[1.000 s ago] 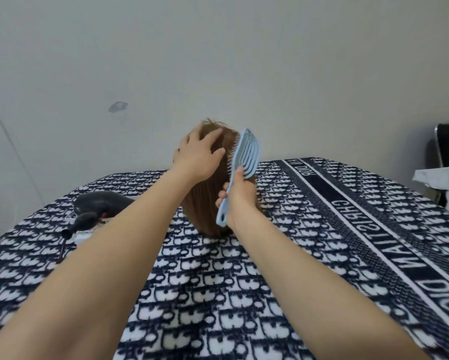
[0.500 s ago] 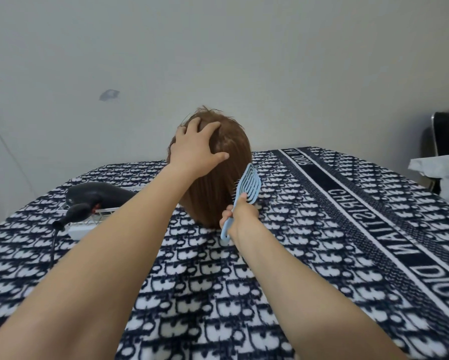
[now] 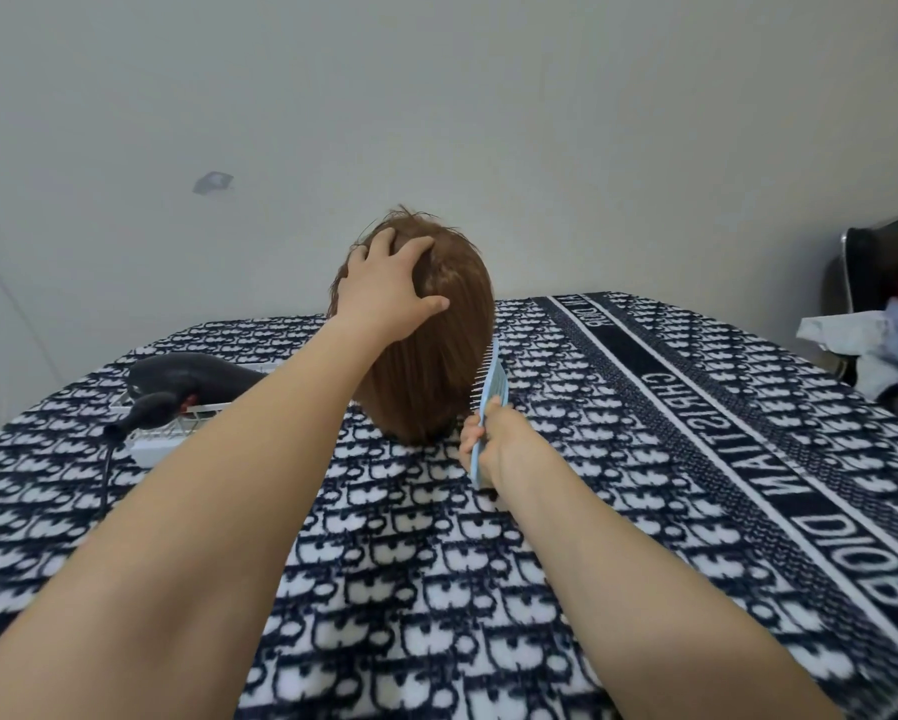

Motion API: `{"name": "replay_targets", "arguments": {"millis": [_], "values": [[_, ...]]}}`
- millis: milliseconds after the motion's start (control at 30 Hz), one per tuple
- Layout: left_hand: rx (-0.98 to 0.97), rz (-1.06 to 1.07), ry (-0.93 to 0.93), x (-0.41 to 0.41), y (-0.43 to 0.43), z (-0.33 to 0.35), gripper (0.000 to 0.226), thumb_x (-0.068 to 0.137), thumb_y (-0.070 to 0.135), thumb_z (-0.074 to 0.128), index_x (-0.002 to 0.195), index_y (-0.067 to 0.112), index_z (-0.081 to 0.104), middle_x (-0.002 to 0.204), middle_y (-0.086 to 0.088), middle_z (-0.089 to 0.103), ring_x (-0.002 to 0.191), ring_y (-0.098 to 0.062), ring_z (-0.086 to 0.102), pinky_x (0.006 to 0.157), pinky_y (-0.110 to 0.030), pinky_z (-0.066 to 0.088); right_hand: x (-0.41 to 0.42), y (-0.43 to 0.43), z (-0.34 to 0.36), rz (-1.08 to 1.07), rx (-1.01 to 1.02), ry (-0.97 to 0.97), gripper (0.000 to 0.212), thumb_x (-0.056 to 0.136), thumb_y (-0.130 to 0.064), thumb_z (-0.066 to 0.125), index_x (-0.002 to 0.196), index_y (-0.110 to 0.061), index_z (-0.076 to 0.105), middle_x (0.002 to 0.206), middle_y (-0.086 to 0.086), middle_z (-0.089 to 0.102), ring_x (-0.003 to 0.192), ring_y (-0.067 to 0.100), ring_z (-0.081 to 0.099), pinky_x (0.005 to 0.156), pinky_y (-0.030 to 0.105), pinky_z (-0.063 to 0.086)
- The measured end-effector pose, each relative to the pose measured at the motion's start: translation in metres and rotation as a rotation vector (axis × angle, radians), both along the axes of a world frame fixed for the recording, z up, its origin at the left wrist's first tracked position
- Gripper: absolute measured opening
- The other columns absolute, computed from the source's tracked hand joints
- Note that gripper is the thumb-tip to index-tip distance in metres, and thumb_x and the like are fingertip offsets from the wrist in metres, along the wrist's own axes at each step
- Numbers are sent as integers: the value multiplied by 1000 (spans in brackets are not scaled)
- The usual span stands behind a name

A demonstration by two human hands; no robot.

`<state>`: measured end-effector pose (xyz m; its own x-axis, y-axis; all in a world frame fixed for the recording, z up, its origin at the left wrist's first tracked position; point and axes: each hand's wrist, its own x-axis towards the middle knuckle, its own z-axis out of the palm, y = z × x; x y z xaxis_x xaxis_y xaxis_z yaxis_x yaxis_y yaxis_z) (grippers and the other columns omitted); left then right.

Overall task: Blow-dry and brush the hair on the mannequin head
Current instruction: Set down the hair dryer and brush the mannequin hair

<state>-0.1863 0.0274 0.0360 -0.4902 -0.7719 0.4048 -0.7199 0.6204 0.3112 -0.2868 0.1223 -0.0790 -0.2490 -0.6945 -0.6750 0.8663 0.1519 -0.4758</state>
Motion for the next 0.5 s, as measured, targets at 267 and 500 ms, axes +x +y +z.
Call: {"name": "replay_targets", "arguments": {"millis": [267,500], "values": [[19,0,1,1,-1,1,83,90,51,72,160,38,30,173,-8,13,157,-38,11,123,-58,24,-7,21,-40,-96,69,195,36,107,-23,29,76,-19,46,62,2,35,49,12,30,32,16,31],[14,24,-42,-1,1,-5,91,90,52,72,163,41,19,175,-6,0,159,-37,-2,124,-64,16,-14,11,-40,-124,219,291,37,102,-37,43,87,-6,55,52,10,42,41,20,32,43,29,34]]}}
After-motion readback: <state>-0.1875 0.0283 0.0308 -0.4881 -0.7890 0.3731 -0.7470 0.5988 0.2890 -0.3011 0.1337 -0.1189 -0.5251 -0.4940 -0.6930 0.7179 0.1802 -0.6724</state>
